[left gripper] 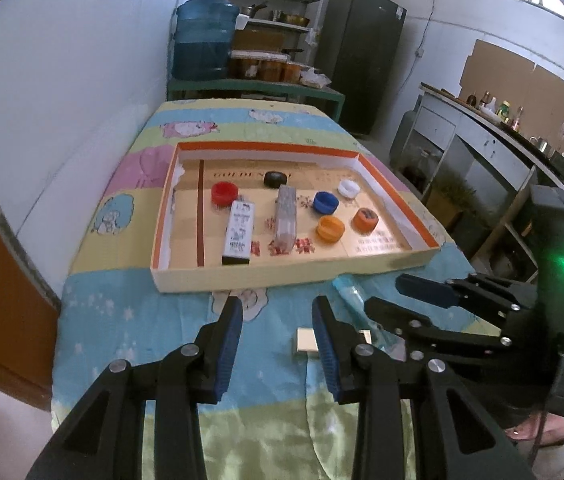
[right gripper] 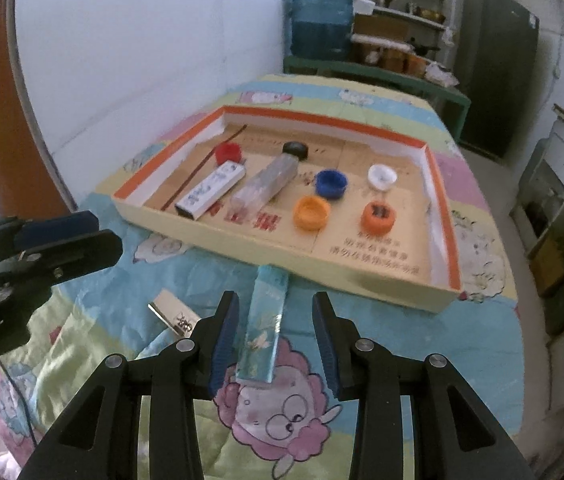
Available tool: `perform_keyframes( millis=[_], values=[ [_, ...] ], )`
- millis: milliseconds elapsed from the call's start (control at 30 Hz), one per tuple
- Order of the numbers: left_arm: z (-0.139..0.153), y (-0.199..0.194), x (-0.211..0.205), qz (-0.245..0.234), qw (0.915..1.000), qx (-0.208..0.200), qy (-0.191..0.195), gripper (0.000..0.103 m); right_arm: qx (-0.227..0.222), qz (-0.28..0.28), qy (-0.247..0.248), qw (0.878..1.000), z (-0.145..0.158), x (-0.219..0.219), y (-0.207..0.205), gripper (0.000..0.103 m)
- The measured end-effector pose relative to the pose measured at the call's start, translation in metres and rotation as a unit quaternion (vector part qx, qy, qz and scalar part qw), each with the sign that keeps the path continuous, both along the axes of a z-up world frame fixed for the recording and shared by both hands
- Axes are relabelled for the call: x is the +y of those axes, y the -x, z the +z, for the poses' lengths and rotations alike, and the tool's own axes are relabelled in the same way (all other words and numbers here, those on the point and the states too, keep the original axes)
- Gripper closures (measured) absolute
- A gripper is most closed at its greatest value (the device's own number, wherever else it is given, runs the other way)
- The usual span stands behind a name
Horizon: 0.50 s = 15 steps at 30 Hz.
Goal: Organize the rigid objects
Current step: 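Withdraw both open tools from the box toward the gold and teal items, then grasp the teal tube with the right tool while the left tool grasps the gold YSL box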
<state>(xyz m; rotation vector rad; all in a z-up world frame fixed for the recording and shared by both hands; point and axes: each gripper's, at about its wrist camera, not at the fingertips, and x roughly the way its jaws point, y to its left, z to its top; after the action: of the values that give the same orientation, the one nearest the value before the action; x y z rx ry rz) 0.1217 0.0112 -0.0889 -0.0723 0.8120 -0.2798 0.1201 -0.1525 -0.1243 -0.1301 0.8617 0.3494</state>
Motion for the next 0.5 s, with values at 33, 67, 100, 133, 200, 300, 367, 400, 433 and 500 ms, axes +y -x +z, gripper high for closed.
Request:
perform_keyframes(
  millis=[33, 67, 100, 133, 200, 300, 367, 400, 433, 500],
  values=[
    [-0.001, 0.002, 0.001, 0.001, 1.0, 0.001, 0.0, 0.067, 0.002, 0.002, 0.0, 1.0, -0.002, 0.001, -0.001, 0.064],
    [-0.002, 0.003, 0.001, 0.002, 1.0, 0.002, 0.001, 0.067, 0.004, 0.003, -0.001, 1.0, -0.005, 0.003, -0.002, 0.064],
    [-0.003, 0.004, 0.002, 0.003, 1.0, 0.004, 0.002, 0.067, 0.006, 0.004, -0.002, 1.0, -0.007, 0.004, -0.004, 0.064],
    [-0.004, 0.005, 0.003, 0.003, 1.0, 0.004, 0.004, 0.067, 0.009, 0.003, -0.003, 1.0, -0.009, 0.004, -0.006, 0.064],
    [-0.005, 0.008, 0.003, 0.004, 1.0, 0.006, 0.006, 0.067, 0.014, 0.002, -0.006, 1.0, -0.012, 0.005, -0.009, 0.064],
    [-0.007, 0.012, 0.002, 0.003, 0.9999, 0.008, 0.006, 0.067, 0.022, 0.003, -0.009, 1.0, -0.017, 0.006, -0.014, 0.064],
    [-0.008, 0.012, 0.0, 0.001, 0.9999, 0.011, 0.006, 0.067, 0.03, 0.004, -0.008, 1.0, -0.021, 0.006, -0.017, 0.069],
    [-0.009, 0.013, -0.001, 0.0, 0.9999, 0.013, 0.006, 0.067, 0.034, 0.003, -0.008, 0.999, -0.022, 0.007, -0.018, 0.074],
    [-0.01, 0.013, -0.002, -0.002, 0.9999, 0.014, 0.005, 0.067, 0.039, 0.003, -0.007, 0.999, -0.025, 0.007, -0.02, 0.08],
    [-0.011, 0.015, -0.005, -0.004, 0.9998, 0.016, 0.005, 0.067, 0.039, 0.004, -0.008, 0.999, -0.025, 0.006, -0.02, 0.08]
  ],
)
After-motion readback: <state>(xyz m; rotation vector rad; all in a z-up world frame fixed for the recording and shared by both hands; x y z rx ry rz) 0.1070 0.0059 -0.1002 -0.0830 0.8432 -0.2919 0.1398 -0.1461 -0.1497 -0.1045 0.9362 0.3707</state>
